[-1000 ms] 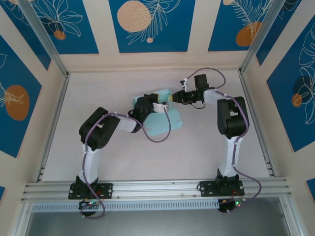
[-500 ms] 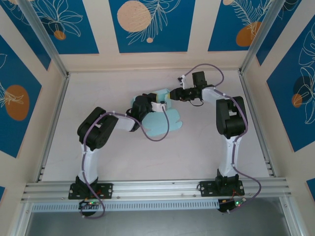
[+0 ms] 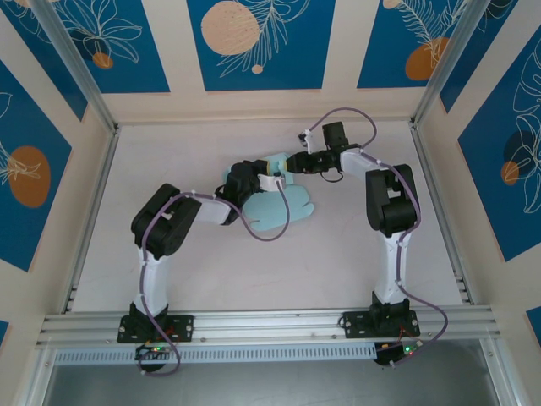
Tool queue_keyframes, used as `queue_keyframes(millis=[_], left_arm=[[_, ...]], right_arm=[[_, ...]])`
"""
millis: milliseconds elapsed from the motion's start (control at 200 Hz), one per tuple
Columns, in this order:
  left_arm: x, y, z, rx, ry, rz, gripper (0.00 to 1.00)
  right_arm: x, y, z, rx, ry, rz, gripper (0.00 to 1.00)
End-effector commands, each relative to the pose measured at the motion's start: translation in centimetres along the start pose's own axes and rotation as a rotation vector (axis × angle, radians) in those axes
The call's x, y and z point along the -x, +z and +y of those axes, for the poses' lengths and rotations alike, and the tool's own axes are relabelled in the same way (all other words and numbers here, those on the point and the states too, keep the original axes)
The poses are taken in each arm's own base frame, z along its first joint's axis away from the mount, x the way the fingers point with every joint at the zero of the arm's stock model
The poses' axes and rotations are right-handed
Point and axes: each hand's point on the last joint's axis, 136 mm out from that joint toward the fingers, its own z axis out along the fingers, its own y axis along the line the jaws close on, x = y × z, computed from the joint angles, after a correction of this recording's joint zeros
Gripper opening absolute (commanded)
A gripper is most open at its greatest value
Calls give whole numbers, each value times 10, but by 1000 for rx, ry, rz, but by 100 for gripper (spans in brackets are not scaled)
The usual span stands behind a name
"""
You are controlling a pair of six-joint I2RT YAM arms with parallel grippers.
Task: Fold the paper box
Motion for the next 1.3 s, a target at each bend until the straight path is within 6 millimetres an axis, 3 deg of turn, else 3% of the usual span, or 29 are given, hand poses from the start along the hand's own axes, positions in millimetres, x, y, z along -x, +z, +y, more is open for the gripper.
queue_keyframes(millis=[0,510,740,925,1140,1255,1295], left_arm=[[4,-6,-40,-193,-60,-45,0],[3,-5,-38,-197,-95,-37,0],[2,-4,-36,-188,-98,-33,0],[1,-5,-25,-151,-117,-17,0],[3,-17,11,-73,-194,8,43],[6,-32,34,-36,-262,14,61],[9,-39,42,-28,-287,11,72]], right_arm=[[0,8,-5,-31,-24,18,45],[-1,19,-28,-262,-35,34,28],[-2,21,-38,-378,-56,24,28],[0,16,-34,-405,-68,-1,14],[1,11,-26,-431,-147,-45,7],[4,6,-18,-452,-194,-82,2],[3,5,-17,-456,-203,-90,1]])
